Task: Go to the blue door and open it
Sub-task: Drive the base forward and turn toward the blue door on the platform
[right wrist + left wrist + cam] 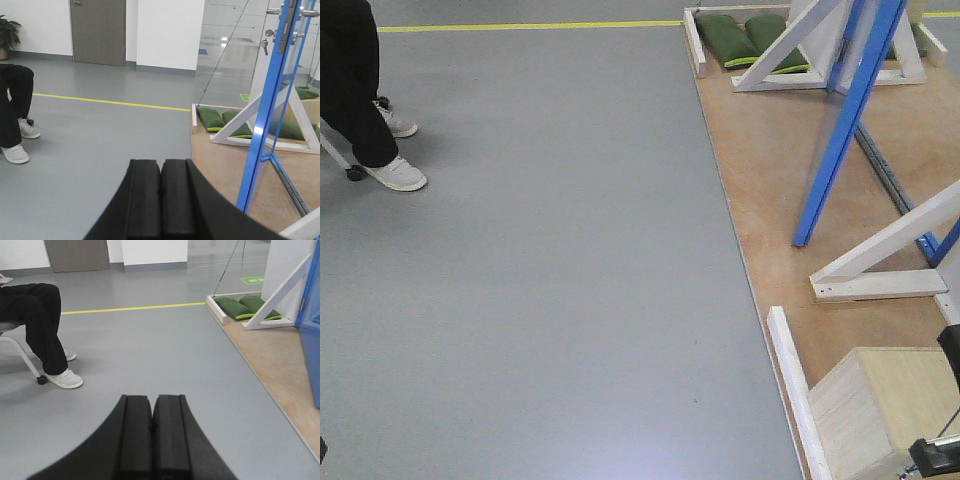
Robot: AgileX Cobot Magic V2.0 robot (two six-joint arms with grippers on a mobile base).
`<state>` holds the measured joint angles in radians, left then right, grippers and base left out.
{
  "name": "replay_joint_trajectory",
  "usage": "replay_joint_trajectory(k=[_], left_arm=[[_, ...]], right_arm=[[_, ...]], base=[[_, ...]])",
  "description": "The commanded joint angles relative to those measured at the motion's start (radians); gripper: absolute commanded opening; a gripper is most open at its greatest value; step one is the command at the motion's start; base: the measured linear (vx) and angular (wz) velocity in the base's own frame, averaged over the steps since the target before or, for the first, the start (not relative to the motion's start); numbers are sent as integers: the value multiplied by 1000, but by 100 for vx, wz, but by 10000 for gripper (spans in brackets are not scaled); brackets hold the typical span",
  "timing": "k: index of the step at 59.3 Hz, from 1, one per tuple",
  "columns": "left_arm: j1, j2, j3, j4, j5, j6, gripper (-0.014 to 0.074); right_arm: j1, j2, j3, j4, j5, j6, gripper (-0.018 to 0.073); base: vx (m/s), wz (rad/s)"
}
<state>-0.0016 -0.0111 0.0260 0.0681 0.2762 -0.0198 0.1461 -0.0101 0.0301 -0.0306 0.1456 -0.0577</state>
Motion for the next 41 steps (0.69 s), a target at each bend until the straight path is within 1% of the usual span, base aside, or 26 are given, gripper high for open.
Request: replay_joint_trajectory(k=[1,21,41], left_arm=[[-6,-13,-26,-2,-85,-7,73],[-6,-13,-26,-2,-85,-7,73],[-6,-13,-26,-2,-85,-7,73]], right_arm=[[1,-15,2,-11,-84,1,12],[1,-15,2,-11,-84,1,12],[1,-15,2,-11,-84,1,12]], base=[[13,2],[20,7],[30,-17]])
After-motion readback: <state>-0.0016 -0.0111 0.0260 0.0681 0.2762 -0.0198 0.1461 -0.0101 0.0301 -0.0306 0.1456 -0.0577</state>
